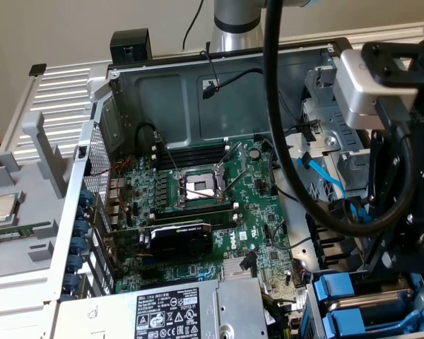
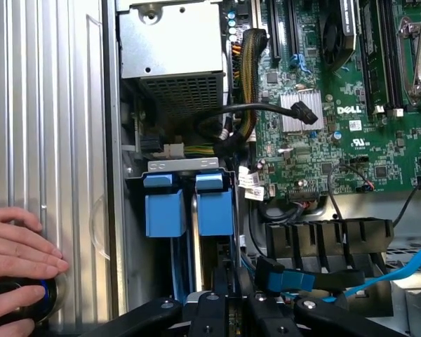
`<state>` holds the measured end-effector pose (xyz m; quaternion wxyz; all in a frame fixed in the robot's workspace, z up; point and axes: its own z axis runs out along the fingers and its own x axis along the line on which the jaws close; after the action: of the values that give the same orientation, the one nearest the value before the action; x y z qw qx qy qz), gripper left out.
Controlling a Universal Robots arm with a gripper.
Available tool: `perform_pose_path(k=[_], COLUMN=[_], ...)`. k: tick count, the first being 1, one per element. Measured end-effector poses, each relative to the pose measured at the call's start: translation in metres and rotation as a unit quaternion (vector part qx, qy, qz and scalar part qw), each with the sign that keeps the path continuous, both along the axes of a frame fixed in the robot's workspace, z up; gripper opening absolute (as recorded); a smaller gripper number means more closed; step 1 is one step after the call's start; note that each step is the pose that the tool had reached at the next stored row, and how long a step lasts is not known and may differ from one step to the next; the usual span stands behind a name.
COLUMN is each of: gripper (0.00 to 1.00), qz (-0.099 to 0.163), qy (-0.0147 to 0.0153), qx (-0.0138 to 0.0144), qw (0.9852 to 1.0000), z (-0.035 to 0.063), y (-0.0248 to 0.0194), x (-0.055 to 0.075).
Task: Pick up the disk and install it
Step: 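Insert the first disk wire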
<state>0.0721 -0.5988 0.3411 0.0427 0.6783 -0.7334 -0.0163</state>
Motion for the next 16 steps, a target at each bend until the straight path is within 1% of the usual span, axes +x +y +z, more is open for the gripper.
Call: perform_pose_path(k=[16], gripper=[0.17], qz=[0.0], qy=[0.0], qx=[0.0001], qw=[1.0], z=[-0.0025], y=[0.0007], x=[0.0])
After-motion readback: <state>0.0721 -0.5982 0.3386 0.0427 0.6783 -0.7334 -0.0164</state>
